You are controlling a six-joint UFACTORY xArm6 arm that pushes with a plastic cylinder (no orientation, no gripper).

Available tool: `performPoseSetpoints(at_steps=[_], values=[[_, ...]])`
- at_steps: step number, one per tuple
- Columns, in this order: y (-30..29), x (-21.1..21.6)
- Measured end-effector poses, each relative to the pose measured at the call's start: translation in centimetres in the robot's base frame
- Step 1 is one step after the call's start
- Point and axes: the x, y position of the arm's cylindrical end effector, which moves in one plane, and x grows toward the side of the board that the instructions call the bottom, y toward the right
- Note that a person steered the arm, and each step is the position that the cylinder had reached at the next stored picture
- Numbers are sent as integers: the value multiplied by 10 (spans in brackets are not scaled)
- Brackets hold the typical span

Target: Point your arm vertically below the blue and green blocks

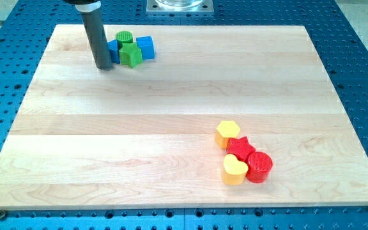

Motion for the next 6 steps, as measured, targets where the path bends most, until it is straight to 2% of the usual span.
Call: performPoseSetpoints(at_steps=[1, 2, 5, 6], values=[[0, 58], [7, 85], [8, 99], [32, 124]])
